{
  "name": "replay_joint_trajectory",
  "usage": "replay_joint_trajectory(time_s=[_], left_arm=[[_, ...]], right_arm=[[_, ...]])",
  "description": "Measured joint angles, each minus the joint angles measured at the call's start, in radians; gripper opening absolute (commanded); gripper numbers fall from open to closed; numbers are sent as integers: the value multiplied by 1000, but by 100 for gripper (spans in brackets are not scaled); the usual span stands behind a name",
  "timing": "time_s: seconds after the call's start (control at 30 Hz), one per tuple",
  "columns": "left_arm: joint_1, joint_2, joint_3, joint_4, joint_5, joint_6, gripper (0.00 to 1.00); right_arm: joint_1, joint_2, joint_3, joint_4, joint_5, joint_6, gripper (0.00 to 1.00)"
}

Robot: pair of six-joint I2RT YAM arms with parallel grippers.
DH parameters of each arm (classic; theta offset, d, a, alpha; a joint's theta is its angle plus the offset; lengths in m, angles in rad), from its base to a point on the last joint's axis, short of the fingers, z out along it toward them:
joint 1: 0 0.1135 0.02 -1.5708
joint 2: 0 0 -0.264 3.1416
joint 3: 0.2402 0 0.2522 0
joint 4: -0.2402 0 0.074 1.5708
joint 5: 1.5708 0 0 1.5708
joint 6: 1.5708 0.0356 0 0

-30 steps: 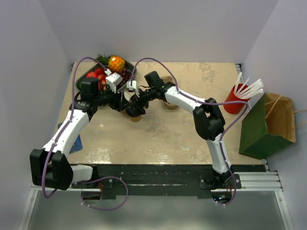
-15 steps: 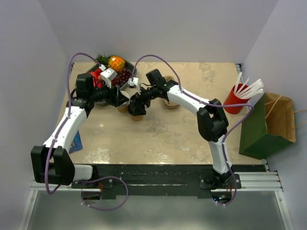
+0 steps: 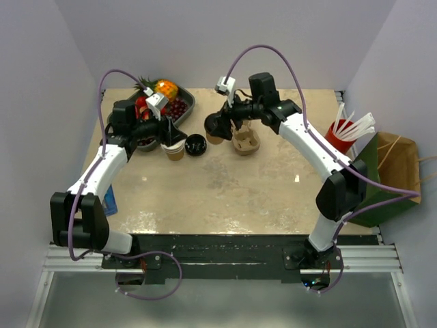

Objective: Pack the takeout coffee

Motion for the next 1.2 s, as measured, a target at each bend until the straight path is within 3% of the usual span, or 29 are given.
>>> replay_joint_trajectory(time_s=[0.2,0.3,0.57,0.73,1.2], left_arm=[[0,40,0,23,7,-24,66],[0,40,0,23,8,-24,66],[-11,2,-132,65,18,-51,67],[-80,3,-217,144,24,-134,69],[-192,150,-188,219,2,-228,69]], right_arm=[[-13,40,-91,-4,4,16,67],[3,89,-102,-12,-3,23,60],[29,150,-119,-25,-18,-6,56],[43,144,-204,42,-61,-53,56],[96,137,-325,145,-129,-228,57]])
